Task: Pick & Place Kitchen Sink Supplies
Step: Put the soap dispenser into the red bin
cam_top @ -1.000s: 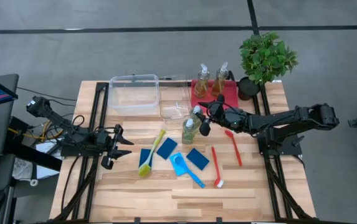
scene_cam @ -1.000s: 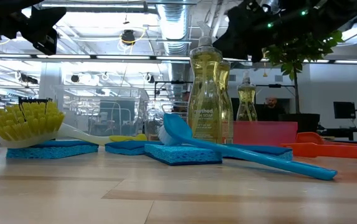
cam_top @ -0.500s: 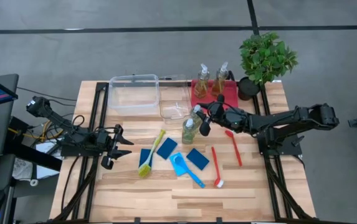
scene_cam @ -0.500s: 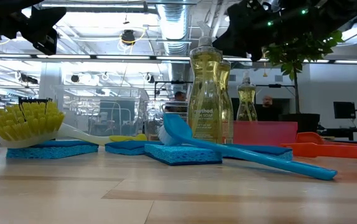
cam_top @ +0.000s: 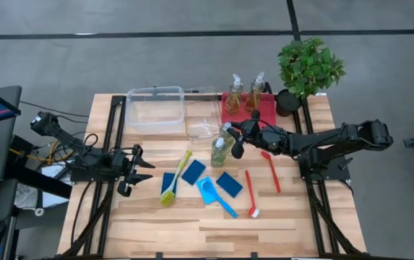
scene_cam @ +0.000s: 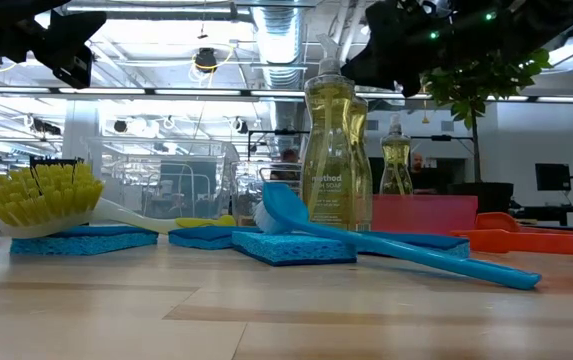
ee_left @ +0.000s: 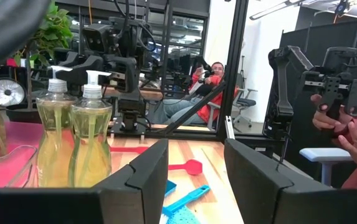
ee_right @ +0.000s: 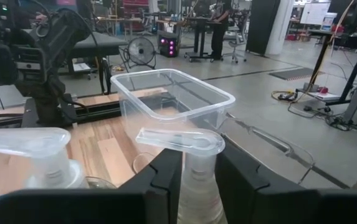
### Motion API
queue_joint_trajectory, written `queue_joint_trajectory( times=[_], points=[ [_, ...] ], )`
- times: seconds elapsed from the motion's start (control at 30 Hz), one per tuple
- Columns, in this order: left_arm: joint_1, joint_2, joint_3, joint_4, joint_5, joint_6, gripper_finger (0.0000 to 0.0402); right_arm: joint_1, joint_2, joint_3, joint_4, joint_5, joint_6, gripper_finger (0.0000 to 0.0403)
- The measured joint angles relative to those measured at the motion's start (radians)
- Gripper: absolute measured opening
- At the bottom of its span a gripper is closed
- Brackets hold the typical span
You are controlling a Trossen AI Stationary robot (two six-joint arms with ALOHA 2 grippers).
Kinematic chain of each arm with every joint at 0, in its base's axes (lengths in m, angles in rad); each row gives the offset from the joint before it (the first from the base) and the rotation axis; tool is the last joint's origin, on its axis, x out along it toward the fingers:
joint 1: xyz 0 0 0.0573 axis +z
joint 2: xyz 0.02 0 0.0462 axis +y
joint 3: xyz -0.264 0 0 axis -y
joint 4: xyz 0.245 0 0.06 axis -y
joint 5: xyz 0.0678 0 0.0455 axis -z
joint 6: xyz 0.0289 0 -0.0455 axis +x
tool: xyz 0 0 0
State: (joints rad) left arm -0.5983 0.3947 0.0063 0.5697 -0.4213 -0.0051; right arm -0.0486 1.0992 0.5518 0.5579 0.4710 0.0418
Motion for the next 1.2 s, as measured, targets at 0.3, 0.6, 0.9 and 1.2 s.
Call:
queue_joint_trajectory(
  times=[0.3, 0.6, 0.9, 1.2],
  points=[
    [0.000, 0.000, 0.000, 0.000, 0.000, 0.000, 0.0158, 0.022, -0.028, 0.000, -0.012, 0.001, -0.018, 0.0067],
    [0.000, 0.000, 0.000, 0.000, 0.000, 0.000, 0.0158, 0.043, -0.097, -0.001, -0.044, 0.003, -0.026, 0.0052],
    [0.000, 0.000, 0.000, 0.000, 0.000, 0.000, 0.0158, 0.103, -0.200, 0.090, -0.240, 0.087, -0.052, 0.0052],
    [0.000, 0.000, 0.000, 0.000, 0.000, 0.000, 0.0158, 0.113, -0.231, 0.277, -0.462, 0.191, -0.142, 0.0052]
  ],
)
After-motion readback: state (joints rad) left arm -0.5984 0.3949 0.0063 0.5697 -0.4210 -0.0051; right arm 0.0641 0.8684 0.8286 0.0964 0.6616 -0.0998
